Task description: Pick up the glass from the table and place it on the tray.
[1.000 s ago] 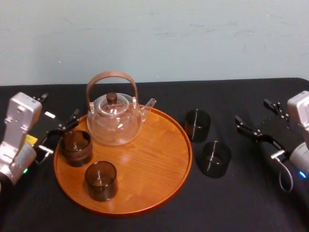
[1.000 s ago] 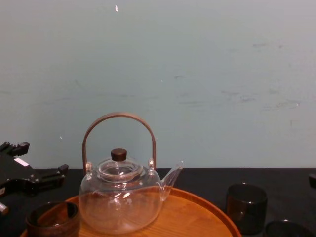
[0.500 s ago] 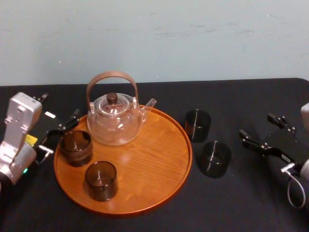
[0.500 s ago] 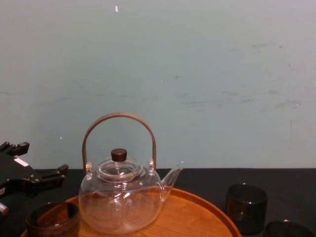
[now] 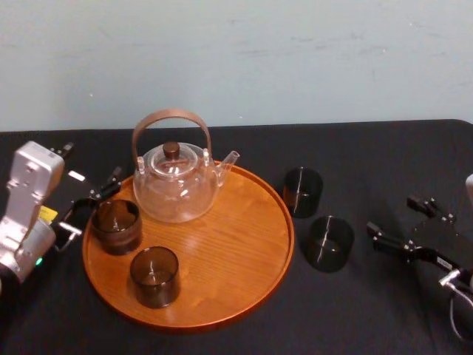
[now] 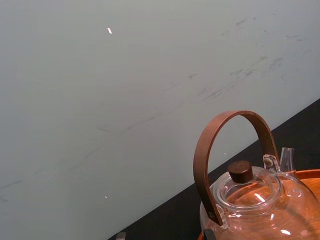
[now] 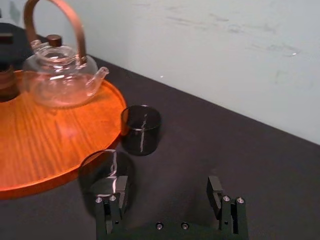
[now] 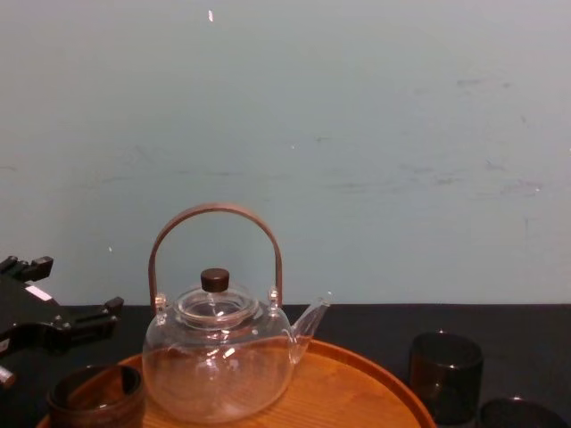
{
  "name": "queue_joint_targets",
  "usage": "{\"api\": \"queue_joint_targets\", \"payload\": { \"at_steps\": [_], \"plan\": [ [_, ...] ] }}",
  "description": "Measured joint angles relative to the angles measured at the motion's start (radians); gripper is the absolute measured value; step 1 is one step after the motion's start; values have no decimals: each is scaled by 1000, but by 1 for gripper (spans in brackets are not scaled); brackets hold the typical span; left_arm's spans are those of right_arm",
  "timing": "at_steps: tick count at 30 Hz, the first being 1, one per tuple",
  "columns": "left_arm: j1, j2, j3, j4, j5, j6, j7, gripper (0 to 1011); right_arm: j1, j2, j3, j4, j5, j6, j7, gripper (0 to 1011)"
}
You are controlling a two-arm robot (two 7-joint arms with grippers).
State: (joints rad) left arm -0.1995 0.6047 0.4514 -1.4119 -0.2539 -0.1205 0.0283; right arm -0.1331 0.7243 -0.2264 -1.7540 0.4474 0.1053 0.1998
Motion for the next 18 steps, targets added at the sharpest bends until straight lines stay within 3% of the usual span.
{"api": "queue_joint_targets", "payload": {
  "at_steps": [18],
  "plan": [
    [0, 0, 0, 0, 0, 0, 0, 1001, -72, 51, 31, -74, -9, 57, 110, 1002]
  ]
}}
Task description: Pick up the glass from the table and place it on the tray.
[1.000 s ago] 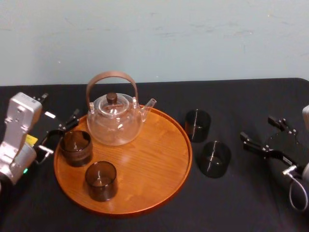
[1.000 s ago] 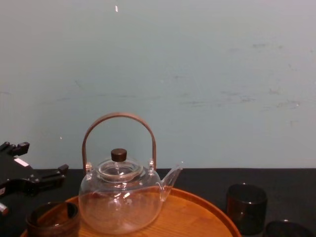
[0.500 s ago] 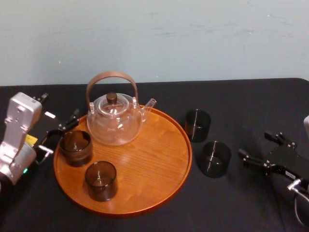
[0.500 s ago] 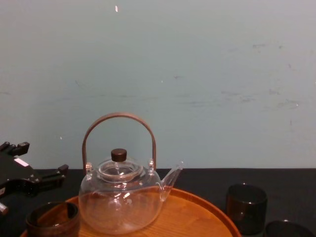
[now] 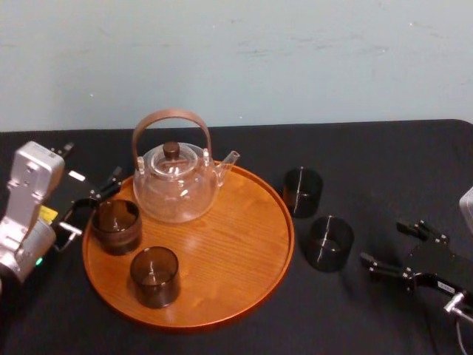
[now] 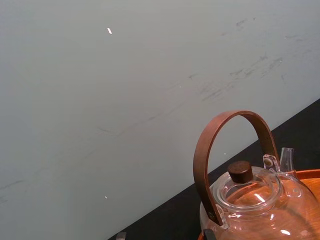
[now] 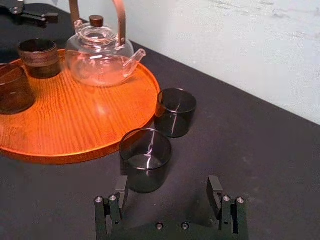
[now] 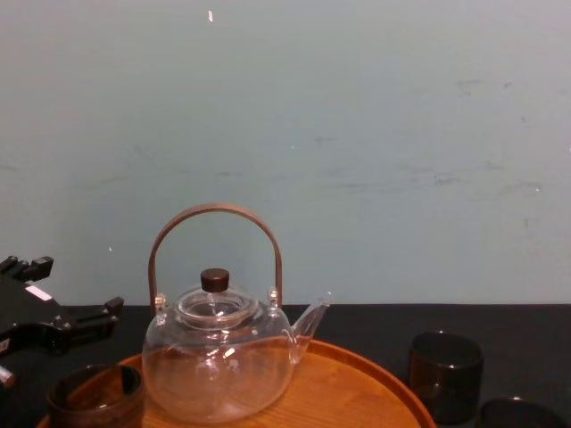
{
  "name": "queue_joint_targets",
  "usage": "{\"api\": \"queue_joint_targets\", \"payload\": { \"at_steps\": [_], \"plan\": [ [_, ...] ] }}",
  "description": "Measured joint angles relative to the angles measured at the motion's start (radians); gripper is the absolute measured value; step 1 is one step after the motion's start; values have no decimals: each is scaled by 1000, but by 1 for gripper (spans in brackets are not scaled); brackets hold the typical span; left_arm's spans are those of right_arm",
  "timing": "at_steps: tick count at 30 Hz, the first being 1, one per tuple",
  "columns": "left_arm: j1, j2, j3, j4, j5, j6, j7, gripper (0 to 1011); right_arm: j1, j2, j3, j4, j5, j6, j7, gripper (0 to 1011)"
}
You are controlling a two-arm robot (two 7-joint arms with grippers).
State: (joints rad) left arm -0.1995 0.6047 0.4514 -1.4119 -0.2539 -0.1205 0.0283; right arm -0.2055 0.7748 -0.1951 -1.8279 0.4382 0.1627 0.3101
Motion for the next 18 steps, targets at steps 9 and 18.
{"api": "queue_joint_targets", "payload": {
  "at_steps": [9, 18],
  "plan": [
    [0, 0, 0, 0, 0, 0, 0, 1001, -16, 2, 8, -30, -4, 39, 37, 1002],
    [0, 0, 0, 0, 0, 0, 0, 1001, -7, -23, 13, -40, 5, 85, 64, 1002]
  ]
}}
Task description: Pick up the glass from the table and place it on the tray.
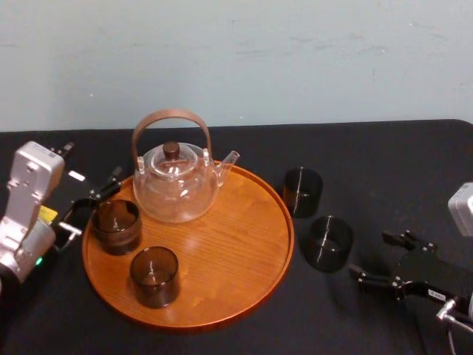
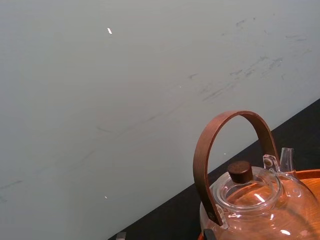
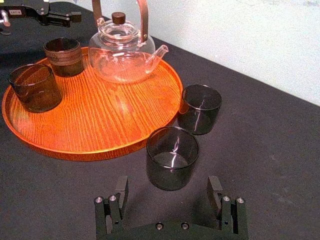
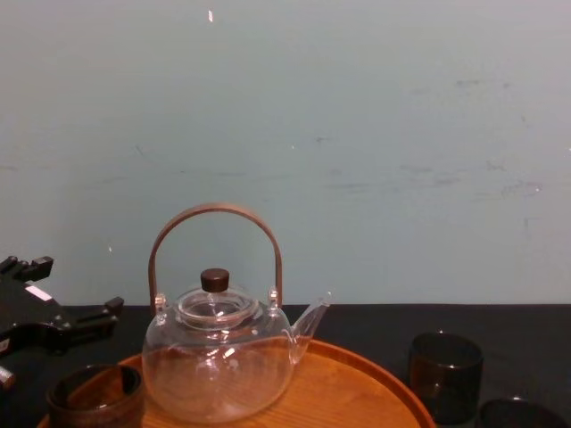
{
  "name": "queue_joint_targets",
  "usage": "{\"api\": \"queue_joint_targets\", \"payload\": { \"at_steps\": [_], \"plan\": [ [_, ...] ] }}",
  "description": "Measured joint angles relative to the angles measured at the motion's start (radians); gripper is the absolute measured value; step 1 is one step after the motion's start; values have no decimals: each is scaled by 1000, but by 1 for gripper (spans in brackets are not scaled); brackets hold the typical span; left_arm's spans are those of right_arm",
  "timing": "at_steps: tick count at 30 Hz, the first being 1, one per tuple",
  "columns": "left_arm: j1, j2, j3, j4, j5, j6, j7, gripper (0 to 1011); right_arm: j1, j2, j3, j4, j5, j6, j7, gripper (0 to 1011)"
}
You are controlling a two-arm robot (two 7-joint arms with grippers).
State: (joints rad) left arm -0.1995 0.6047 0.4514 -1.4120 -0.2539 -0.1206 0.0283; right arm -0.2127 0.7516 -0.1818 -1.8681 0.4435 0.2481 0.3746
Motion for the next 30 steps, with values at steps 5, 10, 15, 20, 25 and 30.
{"api": "queue_joint_targets", "payload": {
  "at_steps": [5, 10, 15, 20, 25, 30],
  "plan": [
    [0, 0, 0, 0, 0, 0, 0, 1001, 15, -11, -8, 0, 8, 33, 6, 1002],
    [0, 0, 0, 0, 0, 0, 0, 1001, 35, -23, -18, 6, 8, 73, -6, 1002],
    [0, 0, 0, 0, 0, 0, 0, 1001, 56, -35, -29, 16, 0, 111, -26, 1002],
    [0, 0, 0, 0, 0, 0, 0, 1001, 79, -46, -41, 25, -14, 144, -38, 1002],
    [0, 0, 0, 0, 0, 0, 0, 1002, 100, -54, -51, 34, -25, 165, -40, 1002],
    [0, 0, 0, 0, 0, 0, 0, 1001, 124, -62, -65, 45, -37, 179, -34, 1002]
  ]
}}
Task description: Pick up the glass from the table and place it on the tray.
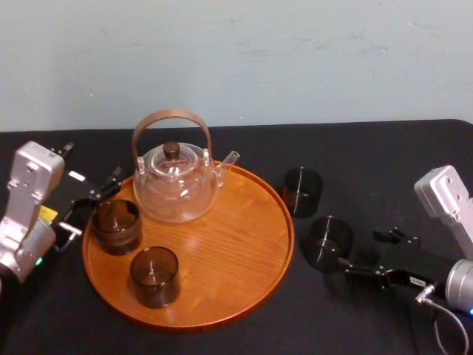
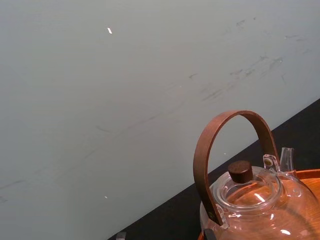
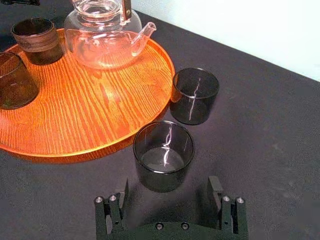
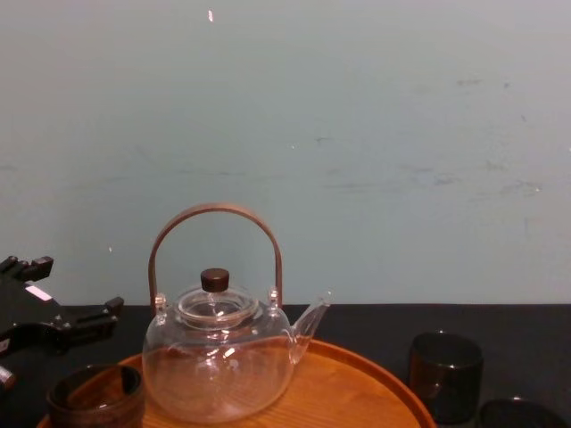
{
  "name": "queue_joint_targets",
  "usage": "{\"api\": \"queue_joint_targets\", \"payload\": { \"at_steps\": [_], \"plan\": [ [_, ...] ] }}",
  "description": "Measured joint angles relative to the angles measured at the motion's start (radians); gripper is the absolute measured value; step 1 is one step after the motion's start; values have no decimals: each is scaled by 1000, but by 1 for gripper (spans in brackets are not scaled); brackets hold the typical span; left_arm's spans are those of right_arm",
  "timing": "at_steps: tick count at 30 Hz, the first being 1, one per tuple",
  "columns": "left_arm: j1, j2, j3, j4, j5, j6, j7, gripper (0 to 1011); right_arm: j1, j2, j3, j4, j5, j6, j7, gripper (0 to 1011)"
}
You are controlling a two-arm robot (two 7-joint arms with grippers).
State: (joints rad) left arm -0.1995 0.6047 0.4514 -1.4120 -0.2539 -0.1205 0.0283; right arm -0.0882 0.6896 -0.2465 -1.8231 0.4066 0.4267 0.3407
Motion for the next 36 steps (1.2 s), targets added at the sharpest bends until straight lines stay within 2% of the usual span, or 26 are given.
{"api": "queue_joint_targets", "payload": {
  "at_steps": [24, 36],
  "plan": [
    [0, 0, 0, 0, 0, 0, 0, 1001, 116, -49, -58, 84, -34, 27, 33, 1002],
    [0, 0, 0, 0, 0, 0, 0, 1001, 146, -62, -83, 108, -42, 33, 48, 1002]
  ]
}}
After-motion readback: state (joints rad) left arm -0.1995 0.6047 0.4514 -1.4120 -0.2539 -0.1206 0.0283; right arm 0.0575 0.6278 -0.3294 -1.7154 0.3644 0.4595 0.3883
